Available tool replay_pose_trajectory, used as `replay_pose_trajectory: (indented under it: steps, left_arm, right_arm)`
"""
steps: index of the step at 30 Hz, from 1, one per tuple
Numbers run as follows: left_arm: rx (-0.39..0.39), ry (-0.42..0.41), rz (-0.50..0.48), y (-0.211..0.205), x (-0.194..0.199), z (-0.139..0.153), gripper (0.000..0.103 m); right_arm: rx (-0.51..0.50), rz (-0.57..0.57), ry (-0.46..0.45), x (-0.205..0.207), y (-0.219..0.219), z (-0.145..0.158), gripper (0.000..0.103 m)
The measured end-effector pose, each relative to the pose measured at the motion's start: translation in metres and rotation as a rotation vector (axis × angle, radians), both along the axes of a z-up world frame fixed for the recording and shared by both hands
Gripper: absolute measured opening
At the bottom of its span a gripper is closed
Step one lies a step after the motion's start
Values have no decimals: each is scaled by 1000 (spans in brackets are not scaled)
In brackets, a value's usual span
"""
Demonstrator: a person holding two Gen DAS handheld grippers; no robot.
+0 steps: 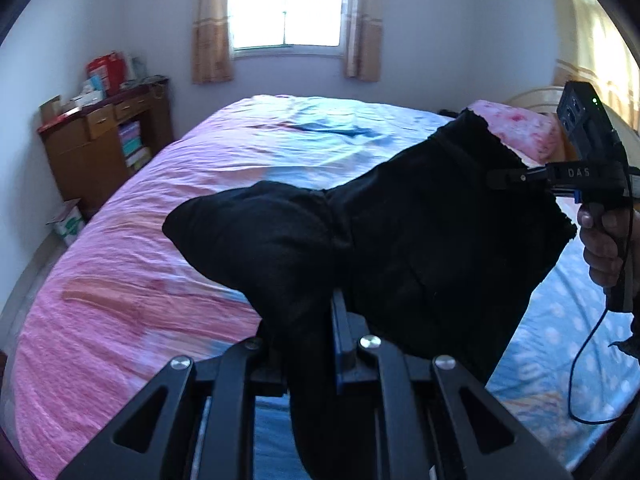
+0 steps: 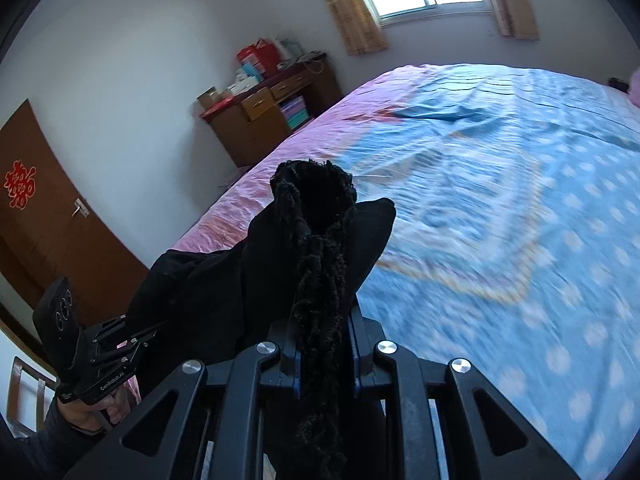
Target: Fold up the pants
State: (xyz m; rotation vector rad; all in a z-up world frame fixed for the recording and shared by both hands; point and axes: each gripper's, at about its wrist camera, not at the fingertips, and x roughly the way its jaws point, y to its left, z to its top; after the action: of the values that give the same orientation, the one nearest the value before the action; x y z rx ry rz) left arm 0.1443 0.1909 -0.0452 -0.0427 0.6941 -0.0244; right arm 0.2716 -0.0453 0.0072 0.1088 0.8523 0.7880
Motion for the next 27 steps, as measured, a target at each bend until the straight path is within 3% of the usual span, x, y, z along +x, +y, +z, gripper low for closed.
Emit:
replay_pose_trajectory:
  steps: [7,15,19,20,21,23,27]
  left_arm:
    - [15,27,79,39,11,-20,16]
    - [-6,81,113,51,24,-51,17]
    - [19,95,133,48,27,-65,31]
    - [23,97,136,48,26,-67,37]
    - [31,100,142,47,26,-68,40]
    - [37,98,137,45,24,-67,42]
    - [35,80,140,41,8,-53,50]
  right_arm:
    - [-1,67,49,39,59,-31,17]
    - [-51,74,130,66,87,-75,17]
    - [-106,62,162,75,93,-95,19]
    - [-112,52,182,78,92,-101,24]
    - [-125,41,193,81,92,-105,34]
    - [-143,5,201,85,87,-110,44]
    - [-165,-46,126,70,68,-95,44]
